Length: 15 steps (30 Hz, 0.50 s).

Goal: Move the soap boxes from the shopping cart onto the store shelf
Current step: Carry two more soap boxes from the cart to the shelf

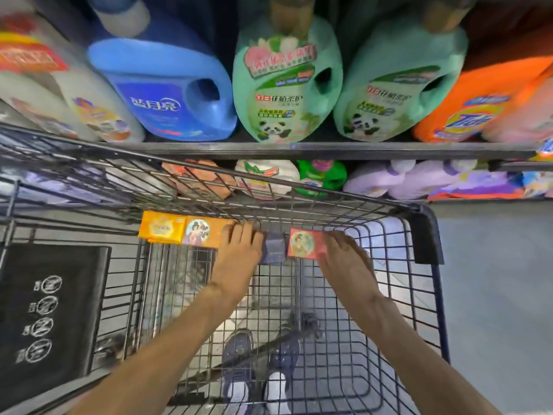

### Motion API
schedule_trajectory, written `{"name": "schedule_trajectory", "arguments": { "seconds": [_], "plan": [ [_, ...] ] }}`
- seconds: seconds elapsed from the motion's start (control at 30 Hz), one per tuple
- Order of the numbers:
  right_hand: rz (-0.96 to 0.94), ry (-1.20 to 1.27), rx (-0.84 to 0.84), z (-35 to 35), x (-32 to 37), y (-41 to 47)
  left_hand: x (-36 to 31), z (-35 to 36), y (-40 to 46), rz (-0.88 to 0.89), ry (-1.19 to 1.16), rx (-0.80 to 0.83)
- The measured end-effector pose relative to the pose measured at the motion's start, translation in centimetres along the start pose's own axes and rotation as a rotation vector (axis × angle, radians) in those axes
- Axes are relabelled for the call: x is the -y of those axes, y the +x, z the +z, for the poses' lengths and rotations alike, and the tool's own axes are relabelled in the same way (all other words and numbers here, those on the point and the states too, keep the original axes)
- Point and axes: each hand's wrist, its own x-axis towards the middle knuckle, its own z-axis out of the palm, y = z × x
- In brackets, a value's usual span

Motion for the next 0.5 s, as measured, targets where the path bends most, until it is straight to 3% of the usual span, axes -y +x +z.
{"name": "schedule_trajectory", "arguments": {
  "seconds": [0.07, 0.1, 0.17, 0.2, 0.23, 0.27, 0.33, 0.43, 0.5],
  "plan": [
    [0.115, -0.037, 0.077, 0.0, 0.1, 1.0, -0.2, 0.4, -0.4, -0.01, -0.036, -0.019],
    [0.036, -0.224, 0.076, 1.7, -0.4, 1.3, -0.2, 0.6, -0.6, -0.014, -0.055, -0.034],
    [0.153, -0.109, 0.038, 1.3, 0.2, 1.5, -0.3, 0.8, -0.8, -0.016, -0.084, -0.031],
    [0.193, -0.065, 0.155, 0.6, 0.2, 0.9, -0.3, 0.9, -0.8, -0.011, -0.088, -0.027],
    [0.151, -0.231, 0.22, 0.5, 0.3, 0.9, -0.3, 1.2, -0.8, -0.01, -0.091, -0.029],
    [0.107, -0.379, 0.087, 1.1, 0.2, 1.7, -0.2, 1.3, -0.9, -0.014, -0.095, -0.033],
    [-0.063, -0.796, -0.01, 1.4, -0.2, 1.4, -0.1, 1.3, -0.8, -0.018, -0.09, -0.039],
    [-0.256, -1.263, 0.044, 1.0, -0.4, 0.6, 0.0, 1.0, -0.7, -0.007, -0.099, -0.051],
    [-0.288, -1.3, 0.0, 1.8, -1.0, 0.3, 0.2, 1.1, -0.7, -0.004, -0.086, -0.059]
  ]
}}
